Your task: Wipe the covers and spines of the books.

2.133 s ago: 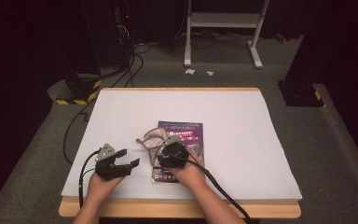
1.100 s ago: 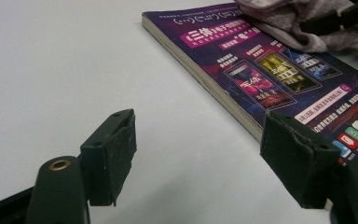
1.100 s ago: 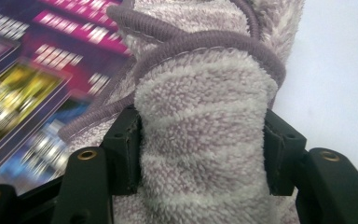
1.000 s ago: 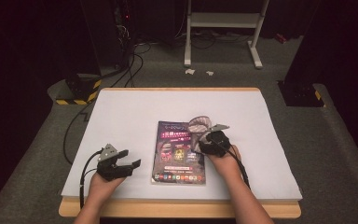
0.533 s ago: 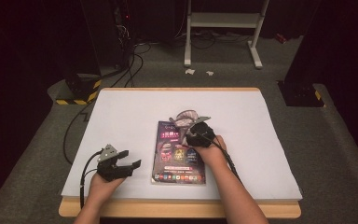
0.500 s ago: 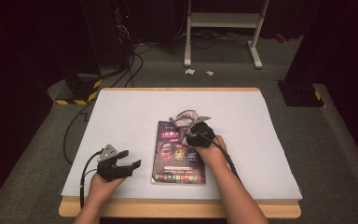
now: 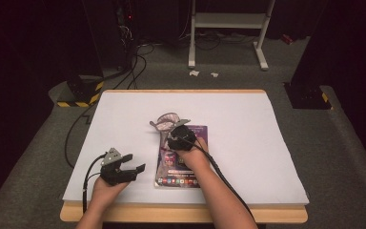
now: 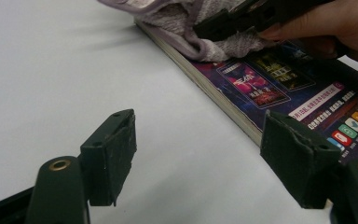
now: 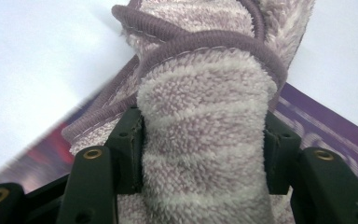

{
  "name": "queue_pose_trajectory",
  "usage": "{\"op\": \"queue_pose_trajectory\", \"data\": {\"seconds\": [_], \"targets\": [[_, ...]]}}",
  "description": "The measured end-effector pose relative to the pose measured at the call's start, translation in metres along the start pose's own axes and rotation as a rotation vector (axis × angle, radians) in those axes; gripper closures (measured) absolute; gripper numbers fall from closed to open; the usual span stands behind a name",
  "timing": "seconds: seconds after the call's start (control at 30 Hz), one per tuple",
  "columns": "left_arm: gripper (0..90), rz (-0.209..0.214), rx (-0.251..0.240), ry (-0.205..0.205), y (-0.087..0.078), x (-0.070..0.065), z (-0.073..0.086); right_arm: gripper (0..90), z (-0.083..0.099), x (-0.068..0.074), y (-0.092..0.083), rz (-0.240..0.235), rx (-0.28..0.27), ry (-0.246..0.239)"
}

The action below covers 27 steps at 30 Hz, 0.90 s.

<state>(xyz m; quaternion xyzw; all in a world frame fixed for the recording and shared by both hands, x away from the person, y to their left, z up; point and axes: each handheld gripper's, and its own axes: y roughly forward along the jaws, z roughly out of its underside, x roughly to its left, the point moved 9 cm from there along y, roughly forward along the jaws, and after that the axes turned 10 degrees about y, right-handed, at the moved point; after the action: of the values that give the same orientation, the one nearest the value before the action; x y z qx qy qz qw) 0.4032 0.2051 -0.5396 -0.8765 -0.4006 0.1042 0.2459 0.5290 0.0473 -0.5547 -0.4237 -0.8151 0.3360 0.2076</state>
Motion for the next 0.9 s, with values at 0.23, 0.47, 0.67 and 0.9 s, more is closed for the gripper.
{"op": "queue_pose_trajectory", "data": {"seconds": [0.23,0.47,0.67,0.9], "targets": [[27.1,-0.003,0.003,0.005,-0.001,0.001,0.001,44.1,-0.001,0.000,0.000,-0.002,0.012,-0.012],[27.1,-0.005,0.006,0.009,-0.001,0.000,0.001,44.1,0.008,-0.021,-0.009,0.026,0.008,0.016],[27.1,-0.003,0.013,0.013,0.001,-0.001,0.002,44.1,0.022,-0.050,-0.024,0.056,-0.012,0.059],[27.1,-0.003,0.020,0.019,0.003,-0.003,0.003,44.1,0.039,-0.084,-0.042,0.090,-0.027,0.113]]}}
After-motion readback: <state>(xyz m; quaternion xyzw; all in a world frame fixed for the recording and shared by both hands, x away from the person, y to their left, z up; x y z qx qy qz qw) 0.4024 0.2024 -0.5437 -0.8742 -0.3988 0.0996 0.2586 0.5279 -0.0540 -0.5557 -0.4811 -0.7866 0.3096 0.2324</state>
